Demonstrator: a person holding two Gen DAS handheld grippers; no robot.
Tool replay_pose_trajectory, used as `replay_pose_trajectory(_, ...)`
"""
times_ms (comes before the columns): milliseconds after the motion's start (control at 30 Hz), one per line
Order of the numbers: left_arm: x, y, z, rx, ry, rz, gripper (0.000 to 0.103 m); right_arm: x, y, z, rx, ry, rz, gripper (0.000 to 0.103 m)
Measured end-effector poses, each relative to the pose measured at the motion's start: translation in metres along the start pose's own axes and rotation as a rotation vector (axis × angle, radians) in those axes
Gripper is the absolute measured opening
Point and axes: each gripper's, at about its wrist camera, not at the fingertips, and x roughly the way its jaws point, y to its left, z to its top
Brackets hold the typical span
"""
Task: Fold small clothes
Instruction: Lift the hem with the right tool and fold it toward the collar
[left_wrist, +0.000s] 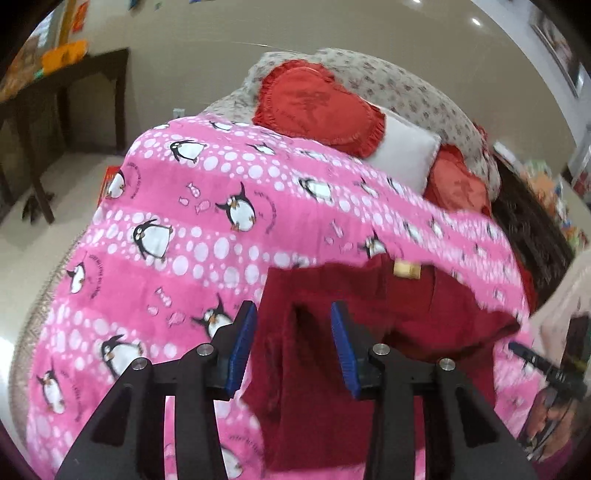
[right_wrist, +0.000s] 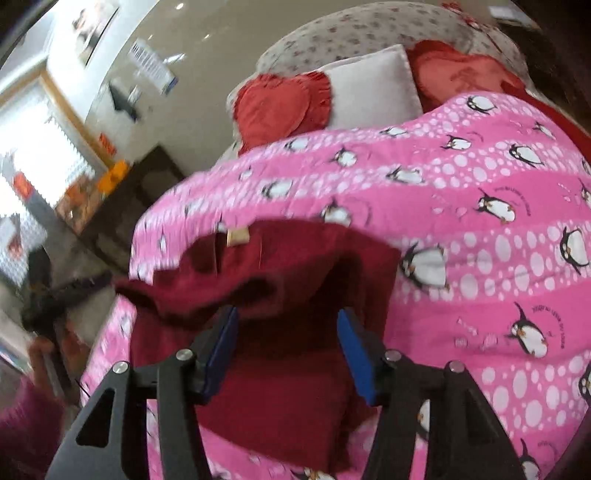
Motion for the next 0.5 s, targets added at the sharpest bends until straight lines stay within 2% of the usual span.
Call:
replay_pose_trajectory(67, 0.000, -0.002, -0.012, 0.042, 0.021, 0.012, 0.020, 0.008, 0.000, -0.010, -0.004, 0.044, 0.020, 0.058)
replay_pose_trajectory(167, 0.010, -0.007, -0.031, 0.068, 0.077, -0.014, 0.020, 0.029, 0.003, -0.020, -0.035, 0.131, 0.010, 0.056)
replay_pose_trajectory(300, 0.044, -0.026, -0.037, 0.120, 0.151, 0.022, 0.020, 0.069, 0.023, -0.008, -0.135, 0.203, -0.009, 0.055)
replay_pose_trajectory(400, 0.071, -0.032, -0.017, 0.096, 0.125, 0.076, 0.020, 0.093, 0.030, 0.024, -0.133, 0.145, -0.043, 0.055)
replay_pose_trajectory(433, 0.077, -0.028, -0.008, 0.061, 0.100, 0.110, 0.020, 0.098, 0.029, 0.035, -0.113, 0.105, -0.049, 0.055)
replay_pose_trajectory(500, 0.086, -0.015, 0.005, -0.028, 0.104, 0.135, 0.020, 0.107, 0.021, 0.055, -0.069, 0.055, -0.105, 0.055)
